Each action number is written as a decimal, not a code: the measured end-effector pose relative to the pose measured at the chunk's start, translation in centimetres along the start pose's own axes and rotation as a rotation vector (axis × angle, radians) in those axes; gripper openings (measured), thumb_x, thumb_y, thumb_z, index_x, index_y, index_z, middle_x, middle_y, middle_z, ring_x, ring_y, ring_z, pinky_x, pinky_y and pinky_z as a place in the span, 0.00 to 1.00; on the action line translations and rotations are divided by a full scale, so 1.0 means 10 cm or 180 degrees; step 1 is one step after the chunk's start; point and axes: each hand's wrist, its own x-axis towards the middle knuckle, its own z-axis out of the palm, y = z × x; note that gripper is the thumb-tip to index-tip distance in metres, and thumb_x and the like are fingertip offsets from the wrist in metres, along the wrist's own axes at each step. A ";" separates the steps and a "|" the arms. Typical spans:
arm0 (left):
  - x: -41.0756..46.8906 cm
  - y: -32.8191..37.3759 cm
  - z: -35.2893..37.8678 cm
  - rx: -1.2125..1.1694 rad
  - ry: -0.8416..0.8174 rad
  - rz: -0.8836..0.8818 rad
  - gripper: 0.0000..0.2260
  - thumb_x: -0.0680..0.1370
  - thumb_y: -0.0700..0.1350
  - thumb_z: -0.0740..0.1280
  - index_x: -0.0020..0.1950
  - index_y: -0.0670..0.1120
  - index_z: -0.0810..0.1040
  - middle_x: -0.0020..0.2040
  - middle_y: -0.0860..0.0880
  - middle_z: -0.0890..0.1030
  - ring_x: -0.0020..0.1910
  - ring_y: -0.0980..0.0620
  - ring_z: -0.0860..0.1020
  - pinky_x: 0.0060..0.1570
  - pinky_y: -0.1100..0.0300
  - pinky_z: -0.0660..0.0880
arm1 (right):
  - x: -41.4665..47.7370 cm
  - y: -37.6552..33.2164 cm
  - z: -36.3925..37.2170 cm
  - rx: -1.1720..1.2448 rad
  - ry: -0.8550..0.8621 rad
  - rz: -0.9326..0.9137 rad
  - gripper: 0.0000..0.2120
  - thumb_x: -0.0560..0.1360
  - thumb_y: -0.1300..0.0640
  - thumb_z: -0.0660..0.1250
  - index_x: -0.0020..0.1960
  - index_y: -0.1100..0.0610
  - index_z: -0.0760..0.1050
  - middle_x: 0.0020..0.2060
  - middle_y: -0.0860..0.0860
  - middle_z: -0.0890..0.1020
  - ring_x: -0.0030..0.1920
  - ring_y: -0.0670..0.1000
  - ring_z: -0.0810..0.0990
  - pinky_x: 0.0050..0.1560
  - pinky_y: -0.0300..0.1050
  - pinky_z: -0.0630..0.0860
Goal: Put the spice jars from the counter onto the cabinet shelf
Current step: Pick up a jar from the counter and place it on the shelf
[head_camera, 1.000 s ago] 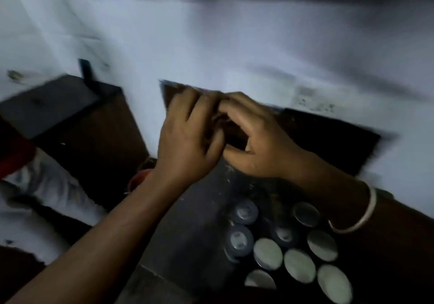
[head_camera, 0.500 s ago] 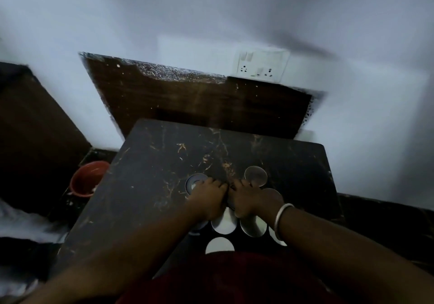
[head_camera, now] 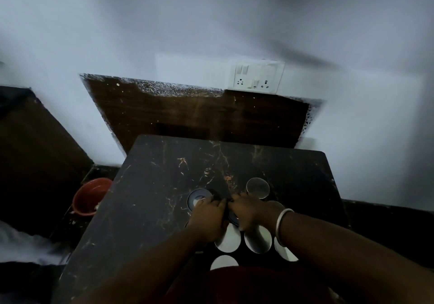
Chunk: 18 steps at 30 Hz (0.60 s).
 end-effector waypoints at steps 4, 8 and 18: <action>-0.01 -0.06 -0.30 -0.1103 0.0209 0.0108 0.40 0.79 0.59 0.67 0.86 0.50 0.52 0.78 0.45 0.72 0.76 0.45 0.72 0.75 0.49 0.68 | -0.18 -0.06 -0.54 0.0224 0.0190 0.0076 0.42 0.68 0.40 0.75 0.76 0.51 0.62 0.69 0.57 0.71 0.67 0.61 0.74 0.68 0.57 0.72; -0.06 0.01 -1.13 -0.2450 0.0629 0.0660 0.39 0.83 0.54 0.67 0.87 0.52 0.46 0.82 0.60 0.62 0.77 0.68 0.65 0.75 0.65 0.66 | -0.72 -0.07 -1.50 0.1245 0.0556 -0.0204 0.39 0.68 0.51 0.79 0.74 0.49 0.65 0.63 0.48 0.76 0.60 0.47 0.79 0.59 0.44 0.79; -0.65 0.92 -2.99 -0.5258 0.1679 0.1197 0.22 0.81 0.59 0.64 0.73 0.54 0.74 0.68 0.37 0.80 0.61 0.36 0.82 0.59 0.41 0.79 | -1.89 -0.74 -2.41 0.4309 0.3490 -0.1819 0.17 0.74 0.51 0.69 0.60 0.57 0.76 0.60 0.64 0.81 0.58 0.64 0.82 0.56 0.55 0.81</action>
